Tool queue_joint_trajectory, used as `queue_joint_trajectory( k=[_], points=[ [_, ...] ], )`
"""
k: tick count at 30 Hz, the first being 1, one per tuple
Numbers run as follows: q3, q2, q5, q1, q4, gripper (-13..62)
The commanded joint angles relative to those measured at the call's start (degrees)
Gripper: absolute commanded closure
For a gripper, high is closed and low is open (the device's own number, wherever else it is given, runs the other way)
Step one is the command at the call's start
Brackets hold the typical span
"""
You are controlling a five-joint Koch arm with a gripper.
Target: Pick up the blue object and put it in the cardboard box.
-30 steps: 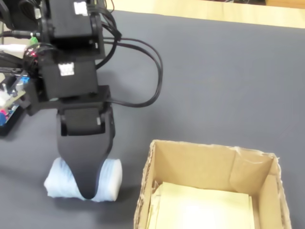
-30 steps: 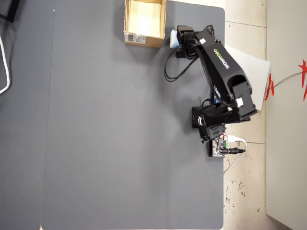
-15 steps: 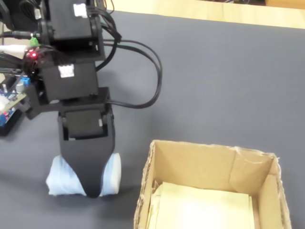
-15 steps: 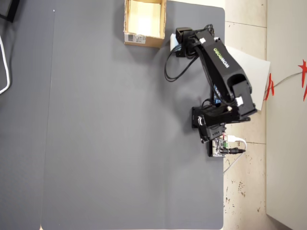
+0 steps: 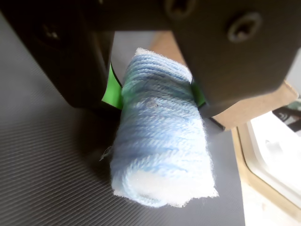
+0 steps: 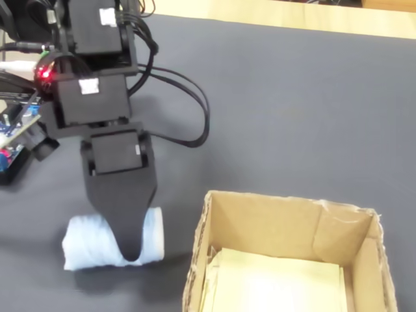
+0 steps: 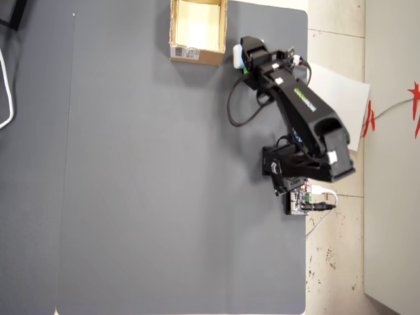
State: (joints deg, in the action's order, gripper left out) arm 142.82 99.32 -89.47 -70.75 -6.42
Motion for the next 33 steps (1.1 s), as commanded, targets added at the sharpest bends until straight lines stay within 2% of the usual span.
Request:
queue_joint_trajectory(
  k=[1,10,23,33],
  points=[
    [-0.26,3.6,-2.37,0.26,6.68,27.9],
    [3.87,9.49,-5.27,0.44,19.69,27.9],
    [2.46,11.34,-8.0,2.37,34.72,27.8],
    [-4.83,9.4,-7.47,11.51,40.87,27.8]
  ],
)
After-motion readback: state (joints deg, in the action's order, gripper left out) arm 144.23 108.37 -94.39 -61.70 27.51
